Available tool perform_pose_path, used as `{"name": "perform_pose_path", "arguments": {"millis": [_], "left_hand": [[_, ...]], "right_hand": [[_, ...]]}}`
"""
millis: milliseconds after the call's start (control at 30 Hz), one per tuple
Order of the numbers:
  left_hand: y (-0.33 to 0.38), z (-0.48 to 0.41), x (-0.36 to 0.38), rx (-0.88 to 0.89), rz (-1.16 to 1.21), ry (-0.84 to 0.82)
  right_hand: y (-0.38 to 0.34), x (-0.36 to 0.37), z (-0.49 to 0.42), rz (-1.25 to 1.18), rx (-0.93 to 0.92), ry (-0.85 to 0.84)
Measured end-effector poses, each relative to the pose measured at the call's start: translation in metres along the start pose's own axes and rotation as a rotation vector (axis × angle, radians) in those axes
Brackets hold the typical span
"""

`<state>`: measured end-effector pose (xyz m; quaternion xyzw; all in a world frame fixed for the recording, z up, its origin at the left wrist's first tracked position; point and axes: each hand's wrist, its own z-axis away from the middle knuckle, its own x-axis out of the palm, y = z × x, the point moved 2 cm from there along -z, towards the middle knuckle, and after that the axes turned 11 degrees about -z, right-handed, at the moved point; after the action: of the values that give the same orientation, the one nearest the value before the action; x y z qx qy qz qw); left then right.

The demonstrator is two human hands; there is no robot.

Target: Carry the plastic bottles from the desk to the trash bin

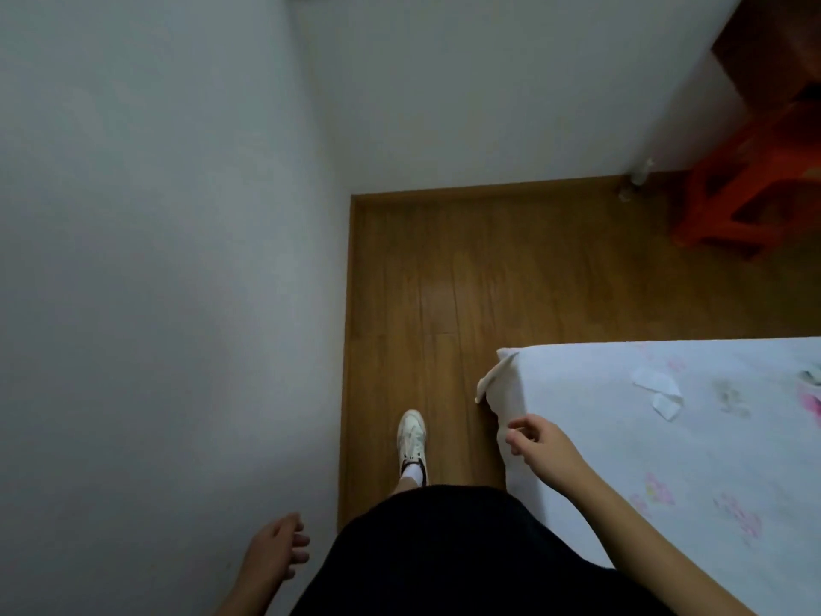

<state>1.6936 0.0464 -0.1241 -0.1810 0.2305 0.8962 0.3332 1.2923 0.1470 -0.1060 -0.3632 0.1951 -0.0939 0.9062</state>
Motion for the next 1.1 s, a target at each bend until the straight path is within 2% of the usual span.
{"name": "perform_pose_path", "arguments": {"millis": [133,367,533,667,767,933,1100], "left_hand": [[0.127,-0.048,-0.009,0.125,-0.126,-0.048],[0.369,-0.081,-0.005,0.487,-0.406,-0.102],[0.490,-0.112,0.023,0.561,-0.429,-0.113],[0.546,-0.140,0.031,0.424,-0.435,-0.096],[0.592,-0.155,0.031,0.326,-0.392,-0.069],[0.695,-0.166,0.048,0.302,-0.442,-0.053],[0.815,-0.178,0.102,0.350,-0.548,-0.098]], "right_hand": [[0.001,-0.030,-0.036,-0.107,0.183,0.145],[-0.013,-0.077,-0.072,-0.365,0.390,0.345],[-0.036,-0.107,-0.144,-0.467,0.483,0.387],[-0.097,-0.146,-0.228,-0.448,0.462,0.340],[-0.170,-0.185,-0.290,-0.407,0.313,0.261],[-0.271,-0.266,-0.360,-0.365,0.103,0.252],[-0.297,-0.338,-0.402,-0.429,0.083,0.340]]}}
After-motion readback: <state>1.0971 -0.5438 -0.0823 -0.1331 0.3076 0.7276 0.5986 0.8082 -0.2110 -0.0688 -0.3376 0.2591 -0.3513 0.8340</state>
